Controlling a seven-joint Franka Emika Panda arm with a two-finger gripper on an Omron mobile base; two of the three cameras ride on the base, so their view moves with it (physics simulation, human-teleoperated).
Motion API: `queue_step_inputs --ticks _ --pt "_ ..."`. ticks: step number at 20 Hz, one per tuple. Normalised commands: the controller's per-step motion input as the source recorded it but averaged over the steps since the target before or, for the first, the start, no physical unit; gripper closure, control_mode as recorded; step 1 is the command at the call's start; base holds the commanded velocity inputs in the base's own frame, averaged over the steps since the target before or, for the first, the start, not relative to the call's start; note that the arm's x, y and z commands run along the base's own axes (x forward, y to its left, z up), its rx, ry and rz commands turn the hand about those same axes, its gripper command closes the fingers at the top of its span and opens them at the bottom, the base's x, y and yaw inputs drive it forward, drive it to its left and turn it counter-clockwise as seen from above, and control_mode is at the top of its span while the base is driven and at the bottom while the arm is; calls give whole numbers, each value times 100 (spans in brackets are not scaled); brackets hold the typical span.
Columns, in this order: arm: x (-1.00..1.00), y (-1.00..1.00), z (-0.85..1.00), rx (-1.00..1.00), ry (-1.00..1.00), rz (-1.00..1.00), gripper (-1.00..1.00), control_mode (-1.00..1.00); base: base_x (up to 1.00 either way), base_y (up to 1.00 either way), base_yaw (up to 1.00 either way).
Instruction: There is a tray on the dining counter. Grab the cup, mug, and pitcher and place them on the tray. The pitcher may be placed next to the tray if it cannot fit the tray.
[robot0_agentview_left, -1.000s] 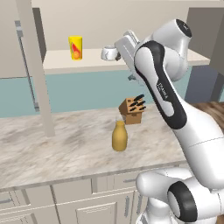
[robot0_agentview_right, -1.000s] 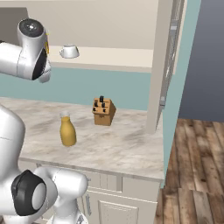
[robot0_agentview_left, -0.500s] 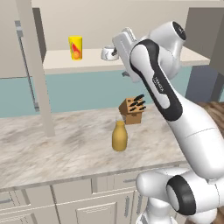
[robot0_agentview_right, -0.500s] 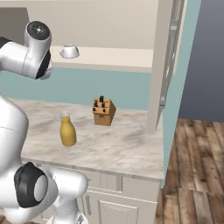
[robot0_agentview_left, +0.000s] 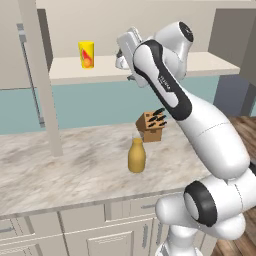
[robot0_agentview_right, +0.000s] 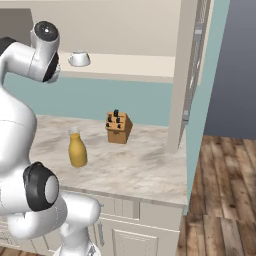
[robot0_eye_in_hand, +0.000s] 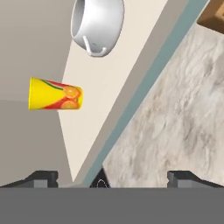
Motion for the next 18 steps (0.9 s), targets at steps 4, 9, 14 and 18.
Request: queue_step_inputs --ticks 4,9,14,18 --pt "15 33 10 3 0 0 -100 -100 0 0 0" --pt "21 14 9 3 0 0 -100 -100 0 0 0" --pt "35 0 0 2 0 -1 -100 -100 0 0 0" --pt "44 0 0 0 0 -2 -100 -100 0 0 0"
